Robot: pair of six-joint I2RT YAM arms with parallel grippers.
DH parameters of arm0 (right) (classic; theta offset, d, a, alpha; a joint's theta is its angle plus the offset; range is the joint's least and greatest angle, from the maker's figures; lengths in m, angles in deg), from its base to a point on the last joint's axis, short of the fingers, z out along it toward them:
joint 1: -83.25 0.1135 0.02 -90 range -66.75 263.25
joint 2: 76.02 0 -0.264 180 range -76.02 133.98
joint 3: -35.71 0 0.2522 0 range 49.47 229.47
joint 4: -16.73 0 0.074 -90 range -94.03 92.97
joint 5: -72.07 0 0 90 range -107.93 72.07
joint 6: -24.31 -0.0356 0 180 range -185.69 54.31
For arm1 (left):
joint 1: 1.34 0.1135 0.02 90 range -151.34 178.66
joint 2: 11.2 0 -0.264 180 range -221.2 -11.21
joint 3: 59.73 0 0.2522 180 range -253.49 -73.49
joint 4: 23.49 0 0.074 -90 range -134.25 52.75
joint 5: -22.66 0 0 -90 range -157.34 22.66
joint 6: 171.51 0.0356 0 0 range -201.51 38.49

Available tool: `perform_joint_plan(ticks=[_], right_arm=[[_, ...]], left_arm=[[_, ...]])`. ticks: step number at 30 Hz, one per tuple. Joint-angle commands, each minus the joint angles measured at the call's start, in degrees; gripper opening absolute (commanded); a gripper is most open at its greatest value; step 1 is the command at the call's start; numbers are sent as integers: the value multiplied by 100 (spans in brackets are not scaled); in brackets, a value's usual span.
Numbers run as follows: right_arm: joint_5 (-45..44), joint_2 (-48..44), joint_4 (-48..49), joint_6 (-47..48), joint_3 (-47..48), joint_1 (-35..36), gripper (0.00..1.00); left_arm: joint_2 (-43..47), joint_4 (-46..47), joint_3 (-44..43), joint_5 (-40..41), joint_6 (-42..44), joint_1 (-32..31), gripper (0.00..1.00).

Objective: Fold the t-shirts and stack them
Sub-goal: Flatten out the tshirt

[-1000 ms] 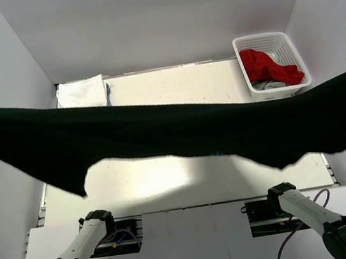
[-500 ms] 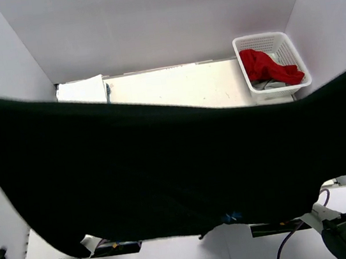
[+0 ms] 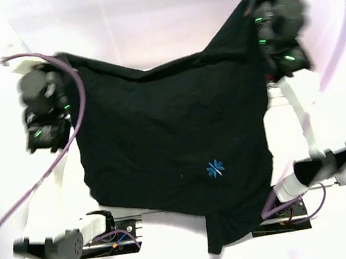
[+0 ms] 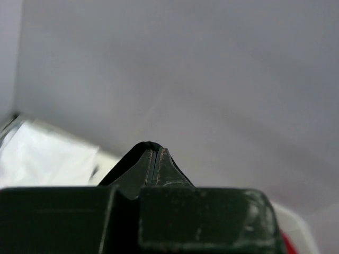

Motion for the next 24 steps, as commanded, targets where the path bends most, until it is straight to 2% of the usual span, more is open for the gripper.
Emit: perform_joint_plan(ticks=[1,4,7,8,9,10,11,12,13,14,15,16,17,18,20,21,24], right_arm=[[-170,381,756,43,-345,-8,0],[-371,1050,1038,-2,-532,-8,0],[-757,1955,1196,-28,-419,-17,0],[-811,2166,1257,-54,-348,-17,0],[-959,2881,1258,-80,-104,-17,0],[-1057,3141,1223,-124,290,-43,0],[-1249,3953,1049,-151,520,-70,0],[-1277,4230,1004,-160,1001,-79,0],[-1312,4459,960,-186,1502,-87,0],[-1312,4914,959,-169,1698,-70,9],[-1138,5249,1011,-56,1953,-114,25],[-1006,5409,1082,-11,2059,-114,42],[-787,5472,1213,68,2061,-105,74],[-655,5429,1214,77,2026,-105,89],[-557,5280,1258,60,1842,-88,90],[-487,4940,1249,243,1632,-70,90],[-223,4333,952,148,1033,-44,90]], left_arm=[[-262,665,536,802,105,50,0],[-894,815,924,996,-8,50,0],[-2133,1043,803,1320,-202,50,0],[-2911,1044,680,1469,-289,50,0],[-3345,1044,470,1532,-377,50,0],[-3784,922,-116,1532,-378,102,0],[-4685,747,-504,1532,-465,103,0],[-5146,545,-1413,1532,-466,103,1],[-5577,47,-1936,1593,-527,103,10],[-5973,-193,-2445,1594,-528,103,35],[-6603,-387,-3355,1594,-528,103,51],[-6827,-789,-3747,1463,-528,103,77],[-6960,-863,-4021,1375,-528,103,100],[-6961,-864,-4146,1374,-475,103,100],[-6587,-303,-3736,1094,-423,103,100],[-6366,-84,-3160,962,-422,103,100],[-5498,305,-2296,540,-370,103,100]])
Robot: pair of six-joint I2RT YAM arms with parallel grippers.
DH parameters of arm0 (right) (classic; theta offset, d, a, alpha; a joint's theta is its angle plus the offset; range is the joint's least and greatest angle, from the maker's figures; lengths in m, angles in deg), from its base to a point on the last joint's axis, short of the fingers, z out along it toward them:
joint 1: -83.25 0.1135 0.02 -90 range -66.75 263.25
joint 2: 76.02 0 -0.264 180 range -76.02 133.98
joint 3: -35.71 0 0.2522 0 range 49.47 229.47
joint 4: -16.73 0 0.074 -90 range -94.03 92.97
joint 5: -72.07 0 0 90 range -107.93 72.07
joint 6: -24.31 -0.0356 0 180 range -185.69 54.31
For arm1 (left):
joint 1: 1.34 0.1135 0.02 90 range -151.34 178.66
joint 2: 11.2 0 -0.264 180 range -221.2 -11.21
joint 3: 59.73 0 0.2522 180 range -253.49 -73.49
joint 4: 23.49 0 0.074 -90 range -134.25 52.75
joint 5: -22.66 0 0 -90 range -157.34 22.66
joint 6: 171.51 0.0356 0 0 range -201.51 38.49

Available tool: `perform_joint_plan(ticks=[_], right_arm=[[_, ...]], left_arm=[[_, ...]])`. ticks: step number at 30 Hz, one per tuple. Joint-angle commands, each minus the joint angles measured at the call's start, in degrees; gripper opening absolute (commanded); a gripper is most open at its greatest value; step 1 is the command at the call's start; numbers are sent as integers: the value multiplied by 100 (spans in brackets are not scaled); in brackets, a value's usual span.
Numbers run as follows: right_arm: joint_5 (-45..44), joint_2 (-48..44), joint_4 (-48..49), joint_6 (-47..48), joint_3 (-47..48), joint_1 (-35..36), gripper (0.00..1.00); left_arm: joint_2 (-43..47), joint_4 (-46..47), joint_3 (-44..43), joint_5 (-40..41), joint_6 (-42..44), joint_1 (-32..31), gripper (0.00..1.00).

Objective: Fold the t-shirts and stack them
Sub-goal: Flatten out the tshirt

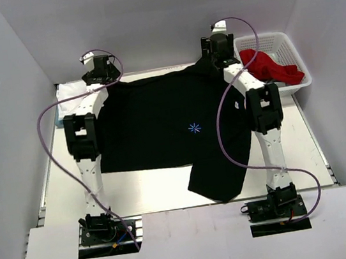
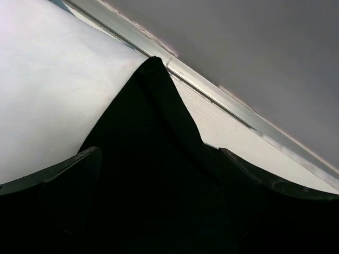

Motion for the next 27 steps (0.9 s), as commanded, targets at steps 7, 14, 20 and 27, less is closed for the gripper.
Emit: perform_joint_plan(ticks=[7,14,20,27], right_arm=[[767,-3579,-471,-1296,-3168,334,90],[1864,-5908,-891,-2237,-5809,448,90],[2666,-6684,-865,-2800,-7488,589,90],[2236,-6299,-1059,-2862,-8130,642,90]], left_arm=[[3033,200,1977,-1530,151,-110,100],[5612,-222,4568,-1601,-33,-163,100],[7541,-390,6977,-1530,-613,-163,100],[7607,584,7885,-1987,-824,-163,100]])
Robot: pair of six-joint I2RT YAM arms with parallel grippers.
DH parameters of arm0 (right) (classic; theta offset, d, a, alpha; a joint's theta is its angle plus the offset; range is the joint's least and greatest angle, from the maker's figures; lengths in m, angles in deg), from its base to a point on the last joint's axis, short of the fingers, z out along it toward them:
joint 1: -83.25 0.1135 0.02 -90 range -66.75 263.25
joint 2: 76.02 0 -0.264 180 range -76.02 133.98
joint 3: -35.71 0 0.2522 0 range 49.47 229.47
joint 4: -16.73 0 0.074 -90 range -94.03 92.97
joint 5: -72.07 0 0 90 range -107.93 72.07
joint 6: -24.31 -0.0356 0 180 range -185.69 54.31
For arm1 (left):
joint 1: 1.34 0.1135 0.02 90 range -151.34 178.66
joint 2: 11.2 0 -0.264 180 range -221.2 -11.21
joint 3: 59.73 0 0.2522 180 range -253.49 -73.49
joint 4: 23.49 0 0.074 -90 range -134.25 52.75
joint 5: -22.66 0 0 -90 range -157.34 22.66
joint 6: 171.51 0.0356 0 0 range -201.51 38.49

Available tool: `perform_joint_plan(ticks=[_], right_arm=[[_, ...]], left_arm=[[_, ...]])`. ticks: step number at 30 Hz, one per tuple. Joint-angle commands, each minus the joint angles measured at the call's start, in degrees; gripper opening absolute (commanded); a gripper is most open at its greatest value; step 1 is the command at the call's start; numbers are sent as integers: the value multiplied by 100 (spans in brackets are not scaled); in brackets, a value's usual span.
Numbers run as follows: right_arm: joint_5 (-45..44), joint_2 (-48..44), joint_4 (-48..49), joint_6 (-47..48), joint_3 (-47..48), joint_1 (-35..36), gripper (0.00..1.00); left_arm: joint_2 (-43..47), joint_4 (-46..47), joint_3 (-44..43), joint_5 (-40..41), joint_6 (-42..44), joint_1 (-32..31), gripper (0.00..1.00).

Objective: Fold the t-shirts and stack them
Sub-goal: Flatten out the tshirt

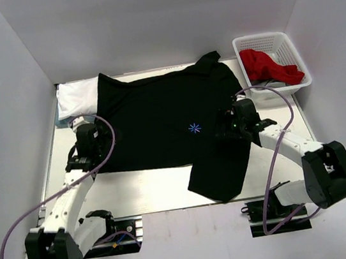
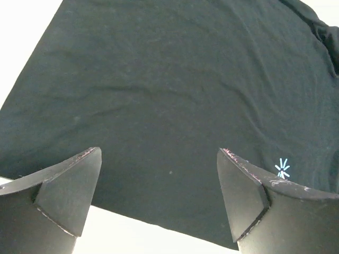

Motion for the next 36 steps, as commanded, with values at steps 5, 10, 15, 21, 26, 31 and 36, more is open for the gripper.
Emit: perform_joint_plan(ticks=[5,10,15,21,26,31,36], right_arm=[[-580,531,-32,-517,21,-34,90],[-1064,813,-392,-667,207,-69,90],[-1223,1086,-692,-817,356,-148,90],[-1170,1078,-806,-826,40,-359,90],[-1670,710,-1114,-826,-180,-657,90],[-1594,375,-1079,-206,-32,-851,90],[-47,-249,-404,272,5,-808,90]], left_arm=[[-1589,951,-420,-706,31,3,100],[-2310,1197,-369,-767,31,3,100],[-2672,925,-368,-1135,31,3,100],[-2374,943,483,-1794,-21,-49,100],[-1996,995,1063,-2313,-74,-172,100],[-1373,725,943,-2421,-127,-357,100],[-853,-657,247,-824,-258,-357,100]])
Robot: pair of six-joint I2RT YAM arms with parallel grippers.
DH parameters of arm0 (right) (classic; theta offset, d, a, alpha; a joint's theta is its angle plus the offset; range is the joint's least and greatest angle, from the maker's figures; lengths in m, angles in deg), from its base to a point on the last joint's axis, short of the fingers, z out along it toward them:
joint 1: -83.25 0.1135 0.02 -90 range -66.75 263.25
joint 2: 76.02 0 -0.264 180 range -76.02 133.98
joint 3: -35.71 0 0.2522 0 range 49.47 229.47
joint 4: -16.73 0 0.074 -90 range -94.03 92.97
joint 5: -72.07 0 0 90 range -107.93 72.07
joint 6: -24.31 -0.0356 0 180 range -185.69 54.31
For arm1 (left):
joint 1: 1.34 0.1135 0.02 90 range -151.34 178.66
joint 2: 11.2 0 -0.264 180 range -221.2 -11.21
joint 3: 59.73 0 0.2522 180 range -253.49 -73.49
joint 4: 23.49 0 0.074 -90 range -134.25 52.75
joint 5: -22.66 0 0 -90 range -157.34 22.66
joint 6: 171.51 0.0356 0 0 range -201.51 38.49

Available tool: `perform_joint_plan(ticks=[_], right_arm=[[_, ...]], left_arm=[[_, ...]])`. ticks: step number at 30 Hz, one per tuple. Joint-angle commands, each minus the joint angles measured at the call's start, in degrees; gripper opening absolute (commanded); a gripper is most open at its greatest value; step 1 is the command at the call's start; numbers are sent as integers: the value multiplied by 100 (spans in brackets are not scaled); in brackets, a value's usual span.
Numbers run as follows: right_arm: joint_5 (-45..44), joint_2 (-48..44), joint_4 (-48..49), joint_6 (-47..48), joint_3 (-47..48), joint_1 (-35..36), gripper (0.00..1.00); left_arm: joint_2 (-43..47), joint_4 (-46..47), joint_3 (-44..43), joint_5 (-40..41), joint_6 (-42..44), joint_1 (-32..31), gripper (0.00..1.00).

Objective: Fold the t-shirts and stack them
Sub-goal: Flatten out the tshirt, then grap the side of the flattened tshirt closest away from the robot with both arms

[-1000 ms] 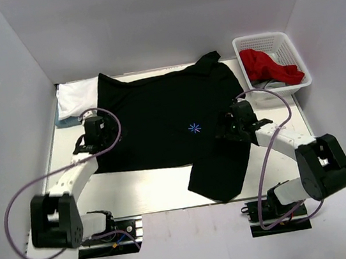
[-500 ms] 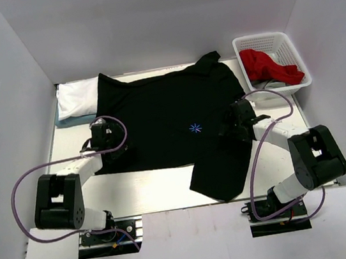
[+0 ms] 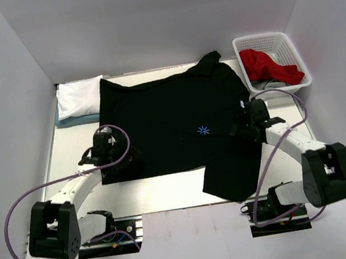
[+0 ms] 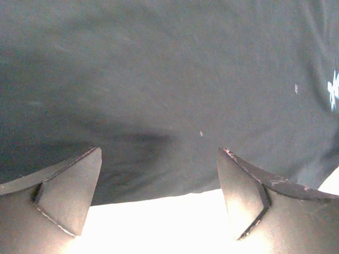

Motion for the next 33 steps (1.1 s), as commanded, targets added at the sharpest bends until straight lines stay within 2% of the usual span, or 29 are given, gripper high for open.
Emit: perform_joint_plan(ticks=[1,3,4,7,11,14,17,20,23,24,28,30,31,33], right_arm=[[992,-587,570,471,68,43,90],[1396,-1009,921,524,-89,52,90],[1449,-1142,1175,542,-169,52,90],[1406,-1924,1739,463,-722,34,90],[1362,-2513,1784,287,-1013,60,90],[1493,-2453,1800,173,-1039,34,90],[1704,-2313,1881,94,-1110,34,90],[1740,-2075,1749,76,-996,34,90],[1635,-1899,1591,15,-882,34,90],[1600,-1847,1478,-3,-829,43,90],[1362,-1820,1143,-12,-776,34,90],[1275,-1864,942,-30,-767,34,90],[1257,-1873,862,-30,-741,43,90],[1116,-1969,493,-30,-697,43,90]], left_arm=[[391,-1639,-766,1655,-476,6,100],[444,-2355,-1118,2195,-846,58,100],[444,-2915,-1190,2624,-1144,128,100],[514,-3700,-1138,3574,-2066,129,100],[602,-3431,-743,3604,-2323,234,100],[331,-3168,-672,3963,-2404,365,100],[-12,-3114,-619,3964,-2404,515,100],[-434,-2878,-619,3859,-2404,629,85],[-733,-2650,-479,3622,-2404,691,66],[-786,-2579,-418,3465,-2247,691,56],[-918,-2191,-277,3068,-2070,744,33],[-997,-2069,-277,2910,-1930,744,25],[-1050,-2068,-277,2910,-1929,744,13],[-1050,-2147,-277,2910,-1929,744,0]])
